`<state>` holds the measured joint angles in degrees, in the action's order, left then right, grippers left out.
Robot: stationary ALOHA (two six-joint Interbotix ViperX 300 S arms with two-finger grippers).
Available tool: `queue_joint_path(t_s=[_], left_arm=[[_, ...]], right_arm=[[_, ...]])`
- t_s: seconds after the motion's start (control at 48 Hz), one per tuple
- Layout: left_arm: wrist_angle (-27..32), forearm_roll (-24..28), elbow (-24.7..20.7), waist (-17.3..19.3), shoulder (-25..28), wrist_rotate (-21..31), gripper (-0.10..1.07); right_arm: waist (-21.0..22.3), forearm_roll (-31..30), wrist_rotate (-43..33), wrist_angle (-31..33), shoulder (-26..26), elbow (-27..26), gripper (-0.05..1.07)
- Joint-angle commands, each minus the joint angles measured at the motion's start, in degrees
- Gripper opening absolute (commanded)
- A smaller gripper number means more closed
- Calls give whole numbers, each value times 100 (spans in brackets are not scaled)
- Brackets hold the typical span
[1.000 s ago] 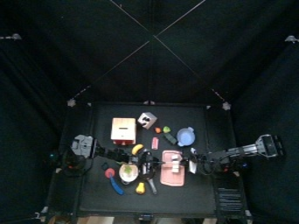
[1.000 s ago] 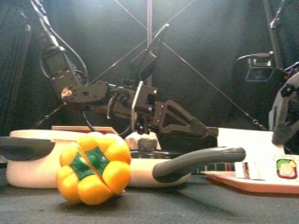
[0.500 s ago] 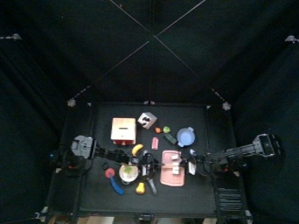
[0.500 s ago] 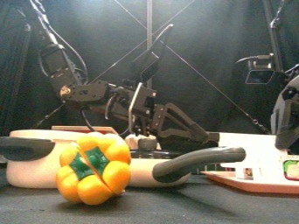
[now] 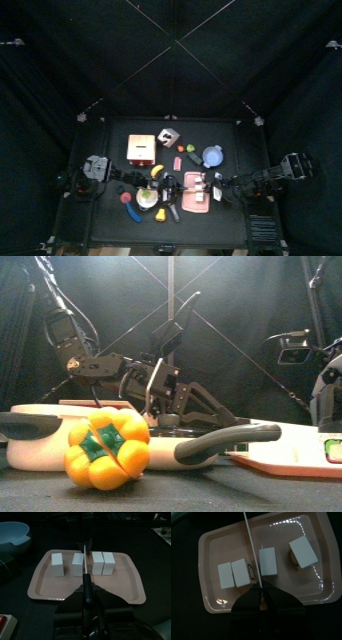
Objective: Cut sushi piece
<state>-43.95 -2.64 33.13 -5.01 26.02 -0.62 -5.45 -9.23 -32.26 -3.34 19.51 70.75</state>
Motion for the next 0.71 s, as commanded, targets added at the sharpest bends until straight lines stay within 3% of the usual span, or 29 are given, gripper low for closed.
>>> queue_joint_path(t_s=[0.0, 0.271, 0.688], left_arm=[[-18, 18, -70, -53, -123, -9, 43], [70, 18, -35, -185, -255, -18, 43], [229, 26, -70, -193, -387, -44, 43]], right_arm=[[-18, 18, -9, -18, 35, -97, 43], [-272, 18, -9, 105, 97, -255, 43], [-290, -158, 9, 396, 334, -396, 43]])
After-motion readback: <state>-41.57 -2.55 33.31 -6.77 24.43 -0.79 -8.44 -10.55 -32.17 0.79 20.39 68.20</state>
